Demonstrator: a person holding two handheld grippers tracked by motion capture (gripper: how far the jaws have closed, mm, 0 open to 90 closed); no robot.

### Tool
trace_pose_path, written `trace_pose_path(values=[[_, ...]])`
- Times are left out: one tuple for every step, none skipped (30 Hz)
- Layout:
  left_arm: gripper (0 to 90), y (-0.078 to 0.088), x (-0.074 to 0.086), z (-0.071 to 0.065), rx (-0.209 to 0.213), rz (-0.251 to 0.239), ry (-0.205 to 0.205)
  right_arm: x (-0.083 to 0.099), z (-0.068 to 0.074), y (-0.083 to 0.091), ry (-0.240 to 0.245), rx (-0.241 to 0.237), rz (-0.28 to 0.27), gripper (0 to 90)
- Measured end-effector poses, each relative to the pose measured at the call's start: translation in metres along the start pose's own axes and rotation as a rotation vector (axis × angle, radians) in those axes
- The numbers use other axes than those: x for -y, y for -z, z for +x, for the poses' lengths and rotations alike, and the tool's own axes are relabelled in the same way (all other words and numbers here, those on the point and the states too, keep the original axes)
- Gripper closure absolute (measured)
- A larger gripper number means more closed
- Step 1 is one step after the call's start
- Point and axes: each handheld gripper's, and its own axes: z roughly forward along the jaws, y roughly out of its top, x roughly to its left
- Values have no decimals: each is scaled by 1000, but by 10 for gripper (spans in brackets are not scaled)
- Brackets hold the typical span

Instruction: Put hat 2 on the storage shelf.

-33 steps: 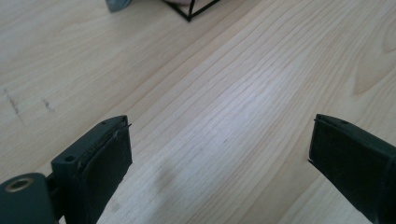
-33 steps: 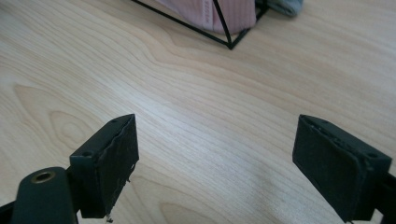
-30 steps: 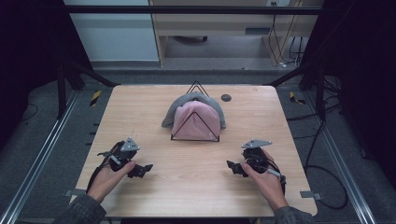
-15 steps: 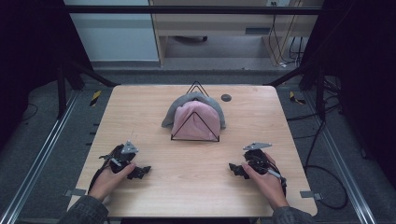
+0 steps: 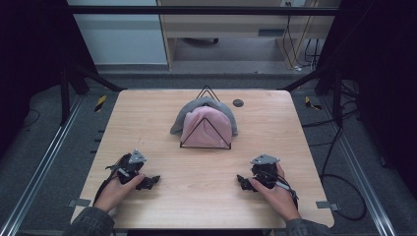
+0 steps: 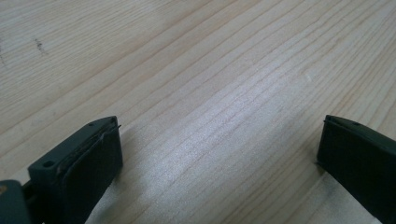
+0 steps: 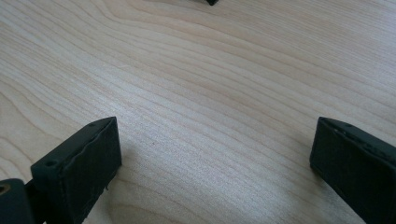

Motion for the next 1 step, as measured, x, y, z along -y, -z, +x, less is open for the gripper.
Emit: trace_pose_path(values=[[0, 0, 0, 0, 2, 2, -4, 0, 0, 0, 0, -3, 0, 21]])
